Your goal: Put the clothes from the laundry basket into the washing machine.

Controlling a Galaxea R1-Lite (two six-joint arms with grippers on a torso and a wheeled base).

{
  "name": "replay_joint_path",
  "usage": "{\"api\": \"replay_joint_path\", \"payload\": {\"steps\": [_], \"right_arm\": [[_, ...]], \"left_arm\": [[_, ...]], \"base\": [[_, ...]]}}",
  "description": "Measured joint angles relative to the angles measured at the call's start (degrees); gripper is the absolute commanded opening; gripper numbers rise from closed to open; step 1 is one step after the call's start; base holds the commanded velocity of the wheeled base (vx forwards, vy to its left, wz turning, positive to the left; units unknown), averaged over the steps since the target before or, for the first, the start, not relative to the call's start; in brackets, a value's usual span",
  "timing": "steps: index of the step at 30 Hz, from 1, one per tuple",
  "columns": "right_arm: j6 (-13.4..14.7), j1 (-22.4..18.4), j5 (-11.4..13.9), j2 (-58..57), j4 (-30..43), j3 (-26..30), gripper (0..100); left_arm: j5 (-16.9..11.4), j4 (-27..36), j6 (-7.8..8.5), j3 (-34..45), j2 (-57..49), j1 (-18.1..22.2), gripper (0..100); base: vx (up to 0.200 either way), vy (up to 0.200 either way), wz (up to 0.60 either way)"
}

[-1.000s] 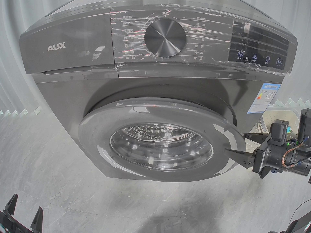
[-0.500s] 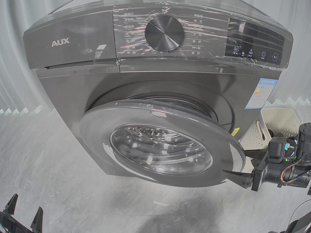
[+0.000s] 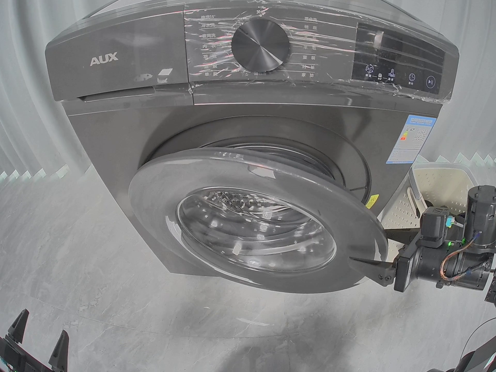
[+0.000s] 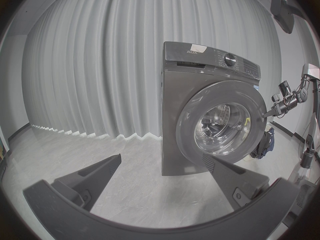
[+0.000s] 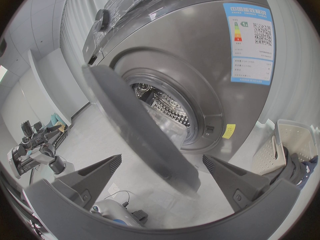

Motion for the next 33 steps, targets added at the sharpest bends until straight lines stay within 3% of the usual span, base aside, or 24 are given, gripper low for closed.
{"api": "replay_joint_path", "payload": {"steps": [13, 21, 26, 33], "right_arm": [[-0.04, 2.57, 0.46, -2.63, -0.02, 4.35, 100], [-0.04, 0.32, -0.57, -1.97, 0.02, 0.83, 100], [-0.15, -0.79, -1.28, 0.72, 0.02, -1.29, 100], [0.44, 3.06, -0.99, 2.51, -0.09, -0.85, 100]], "left_arm": [[0.01, 0.0, 0.0, 0.0, 0.0, 0.0, 100], [0.0, 0.0, 0.0, 0.0, 0.0, 0.0, 100], [0.0, 0.0, -0.02, 0.0, 0.0, 0.0, 100], [0.0, 0.0, -0.02, 0.0, -0.02, 0.0, 100]], "base": [[0.0, 0.0, 0.0], [-0.15, 0.0, 0.0], [0.0, 0.0, 0.0], [0.0, 0.0, 0.0]]}}
